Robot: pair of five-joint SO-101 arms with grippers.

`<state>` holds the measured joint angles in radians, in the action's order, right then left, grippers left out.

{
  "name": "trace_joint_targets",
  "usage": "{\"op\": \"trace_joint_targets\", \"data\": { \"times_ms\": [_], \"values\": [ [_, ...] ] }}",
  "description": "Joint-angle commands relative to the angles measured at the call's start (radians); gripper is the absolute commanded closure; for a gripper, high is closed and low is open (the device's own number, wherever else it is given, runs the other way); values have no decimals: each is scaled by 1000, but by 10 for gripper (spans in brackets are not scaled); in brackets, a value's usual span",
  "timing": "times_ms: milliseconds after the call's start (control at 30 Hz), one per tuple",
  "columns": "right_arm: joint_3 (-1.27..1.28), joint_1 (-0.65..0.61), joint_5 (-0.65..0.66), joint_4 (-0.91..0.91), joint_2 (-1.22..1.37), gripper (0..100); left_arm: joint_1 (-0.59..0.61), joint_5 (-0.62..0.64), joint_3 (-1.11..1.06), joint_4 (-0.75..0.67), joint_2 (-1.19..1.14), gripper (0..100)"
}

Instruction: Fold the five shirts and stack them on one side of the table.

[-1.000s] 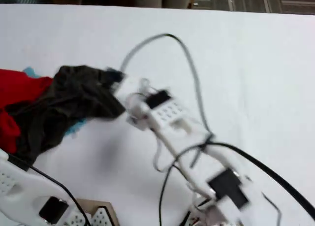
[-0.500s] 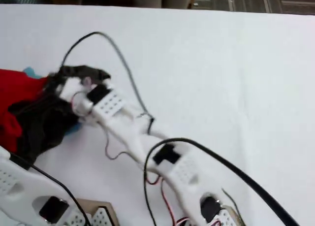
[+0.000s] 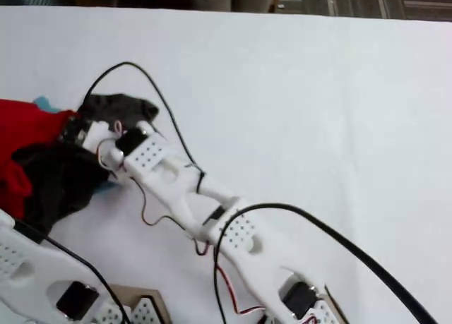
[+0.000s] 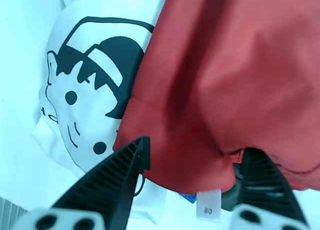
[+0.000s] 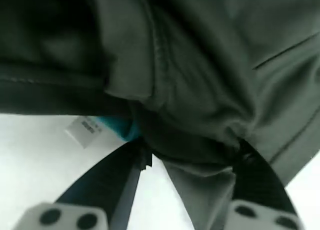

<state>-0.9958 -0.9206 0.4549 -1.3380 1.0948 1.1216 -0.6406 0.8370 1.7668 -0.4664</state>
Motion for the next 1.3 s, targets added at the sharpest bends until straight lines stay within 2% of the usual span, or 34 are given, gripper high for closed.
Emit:
{"op": "trace_joint_targets", "data": {
  "times_ms": [0,67,100,300,600,667,767,967,1167,1267],
  "values": [
    [-49,38,-3,-21,7,871,-12,-2,47,17,5,691],
    [-51,38,-3,-15,4,973,-14,0,47,17,5,691],
    [-51,38,-3,-12,2,987,-14,0,47,17,5,691],
    [-138,85,3,-56,-18,979,-15,0,53,14,6,691],
    [-405,239,8,-249,-93,979,-78,3,47,15,6,691],
    [-451,289,11,-289,-107,979,-97,3,47,15,6,691],
    [-525,375,84,-348,-133,979,-130,3,47,15,3,691],
    [-611,605,153,-403,-245,979,-204,3,8,12,2,691],
    [-615,800,160,-403,-378,979,-328,5,-159,-31,2,691],
    [-608,860,160,-403,-433,979,-411,29,-168,-60,6,691]
  ]
}}
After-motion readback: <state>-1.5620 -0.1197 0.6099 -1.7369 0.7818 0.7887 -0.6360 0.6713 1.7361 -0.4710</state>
